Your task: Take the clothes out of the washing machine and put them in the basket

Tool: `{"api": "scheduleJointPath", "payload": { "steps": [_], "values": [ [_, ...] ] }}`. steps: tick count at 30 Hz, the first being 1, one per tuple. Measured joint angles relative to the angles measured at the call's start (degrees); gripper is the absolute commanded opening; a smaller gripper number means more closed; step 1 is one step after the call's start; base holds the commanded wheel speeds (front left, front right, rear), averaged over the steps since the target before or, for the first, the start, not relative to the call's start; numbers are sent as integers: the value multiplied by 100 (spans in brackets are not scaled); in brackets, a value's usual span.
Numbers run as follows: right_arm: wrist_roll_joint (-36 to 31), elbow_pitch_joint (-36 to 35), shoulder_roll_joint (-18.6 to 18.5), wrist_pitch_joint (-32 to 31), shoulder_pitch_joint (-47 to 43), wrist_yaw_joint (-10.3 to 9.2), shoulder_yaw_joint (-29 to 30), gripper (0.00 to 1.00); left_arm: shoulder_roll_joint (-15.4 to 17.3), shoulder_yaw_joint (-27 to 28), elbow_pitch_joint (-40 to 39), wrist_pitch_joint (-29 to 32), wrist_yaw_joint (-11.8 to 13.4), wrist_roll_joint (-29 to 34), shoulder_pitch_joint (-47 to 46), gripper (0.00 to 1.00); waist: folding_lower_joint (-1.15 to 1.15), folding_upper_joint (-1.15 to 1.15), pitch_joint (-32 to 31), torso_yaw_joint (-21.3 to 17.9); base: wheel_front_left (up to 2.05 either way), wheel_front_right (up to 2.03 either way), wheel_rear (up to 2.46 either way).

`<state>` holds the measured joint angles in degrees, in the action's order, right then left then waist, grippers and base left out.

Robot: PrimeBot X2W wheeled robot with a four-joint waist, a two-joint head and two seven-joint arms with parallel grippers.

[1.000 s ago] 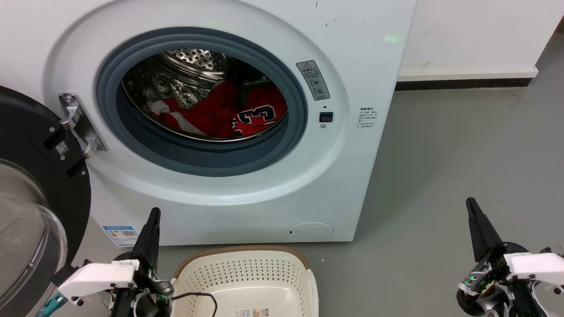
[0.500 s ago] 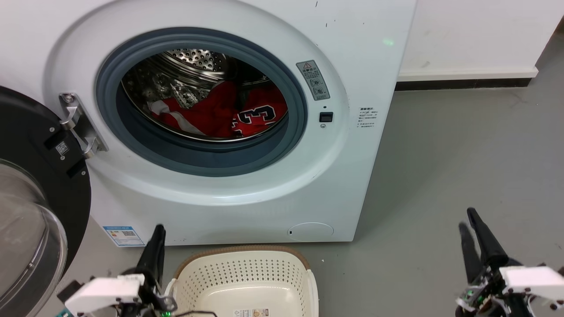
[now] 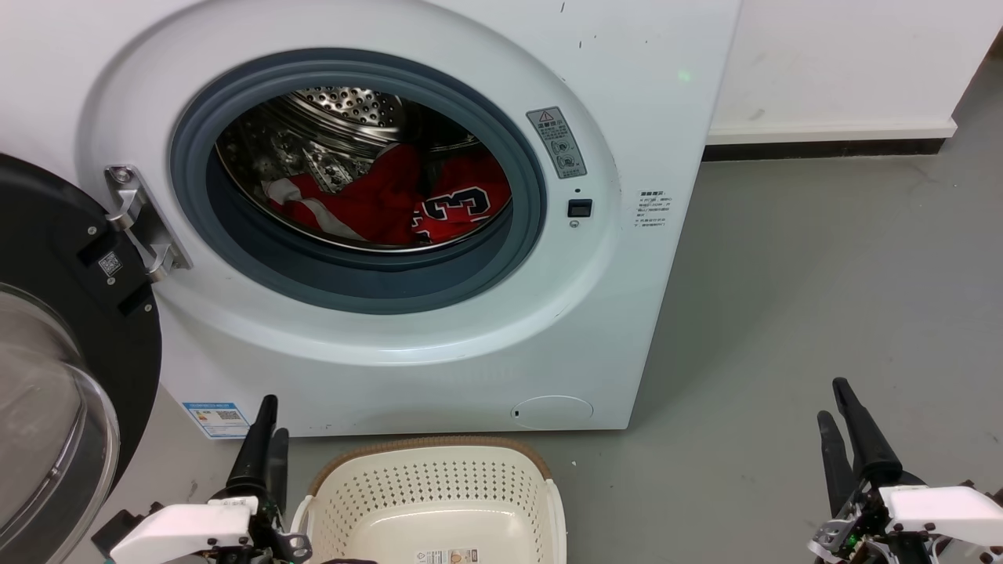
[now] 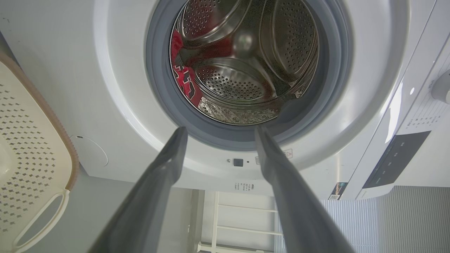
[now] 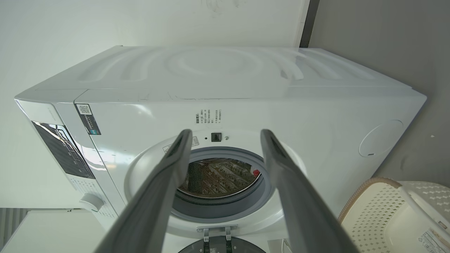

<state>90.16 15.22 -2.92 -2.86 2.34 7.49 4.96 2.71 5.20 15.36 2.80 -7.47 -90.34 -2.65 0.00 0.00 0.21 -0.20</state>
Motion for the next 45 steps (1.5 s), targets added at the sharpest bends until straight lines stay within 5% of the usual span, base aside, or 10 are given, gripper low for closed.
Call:
{"api": "scheduleJointPath", "payload": {
  "steps": [11, 24, 36, 45],
  "values": [
    [-1244, -89, 8, 268, -11, 0, 135, 100, 0, 461, -70, -274, 19, 1026, 9, 100, 0, 0, 3, -20, 0, 0, 0],
    [-3328, -708, 5, 544, -1, 0, 381, 100, 1, 659, -872, -554, 587, 2443, 11, 100, 0, 0, 27, -29, 0, 0, 0],
    [-5561, -1558, 5, 777, -1, 0, -65, 100, 3, 87, -1814, -771, 1051, 4083, 129, 100, 0, 0, 74, -54, 0, 0, 0],
    [-6842, -1772, 5, 933, -10, 1, -369, 100, 3, -333, -2073, -928, 899, 5037, 245, 100, 0, 0, 81, -87, 0, 0, 0]
  ]
}}
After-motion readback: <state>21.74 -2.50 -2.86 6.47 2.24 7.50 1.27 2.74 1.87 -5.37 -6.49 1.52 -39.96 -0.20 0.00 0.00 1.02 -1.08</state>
